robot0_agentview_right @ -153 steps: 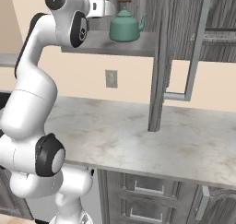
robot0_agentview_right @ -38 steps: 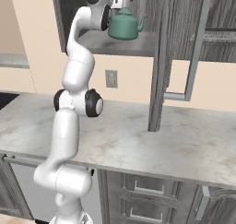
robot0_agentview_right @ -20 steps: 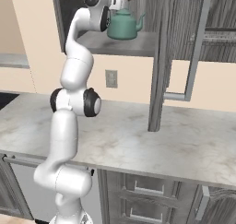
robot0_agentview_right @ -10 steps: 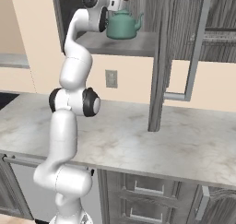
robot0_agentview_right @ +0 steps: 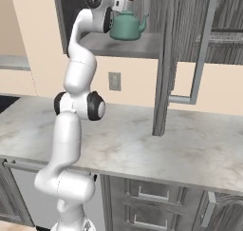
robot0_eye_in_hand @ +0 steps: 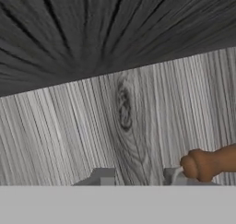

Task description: Open the cabinet, pick the kettle from the cabinet, and place it in the sink.

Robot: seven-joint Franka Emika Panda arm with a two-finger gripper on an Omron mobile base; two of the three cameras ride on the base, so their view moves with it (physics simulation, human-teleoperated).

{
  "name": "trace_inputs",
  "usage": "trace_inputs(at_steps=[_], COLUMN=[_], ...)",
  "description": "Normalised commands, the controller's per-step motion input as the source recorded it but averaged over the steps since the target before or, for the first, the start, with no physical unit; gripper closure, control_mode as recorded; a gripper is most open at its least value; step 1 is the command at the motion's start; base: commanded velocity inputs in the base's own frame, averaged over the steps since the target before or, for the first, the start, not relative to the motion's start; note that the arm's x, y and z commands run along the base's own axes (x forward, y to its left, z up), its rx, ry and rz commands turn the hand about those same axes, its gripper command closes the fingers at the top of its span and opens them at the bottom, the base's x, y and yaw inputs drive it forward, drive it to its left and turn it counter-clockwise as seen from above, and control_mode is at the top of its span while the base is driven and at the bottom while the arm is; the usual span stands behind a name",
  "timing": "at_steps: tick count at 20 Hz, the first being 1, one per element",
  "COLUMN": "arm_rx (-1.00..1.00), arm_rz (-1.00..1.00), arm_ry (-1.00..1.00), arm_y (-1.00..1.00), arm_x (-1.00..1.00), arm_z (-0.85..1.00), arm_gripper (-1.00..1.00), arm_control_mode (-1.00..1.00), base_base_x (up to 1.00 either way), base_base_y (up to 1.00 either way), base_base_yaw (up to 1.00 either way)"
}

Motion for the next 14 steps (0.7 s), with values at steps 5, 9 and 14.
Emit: trace_inputs(at_steps=[5, 9, 14], arm_rx=[0.08, 0.08, 0.05], arm_rz=[0.0, 0.0, 0.0], arm_ry=[0.04, 0.13, 0.08], arm_y=[-0.11, -0.03, 0.0], arm_x=[-0.09, -0.26, -0.4], arm_z=[-0.11, -0.21, -0.3], arm_gripper=[1.0, 1.0, 1.0], arm_control_mode=[-1.0, -1.0, -1.0], base_base_x=[0.0, 0.0, 0.0], base_base_y=[0.0, 0.0, 0.0], base_base_yaw=[0.0, 0.0, 0.0])
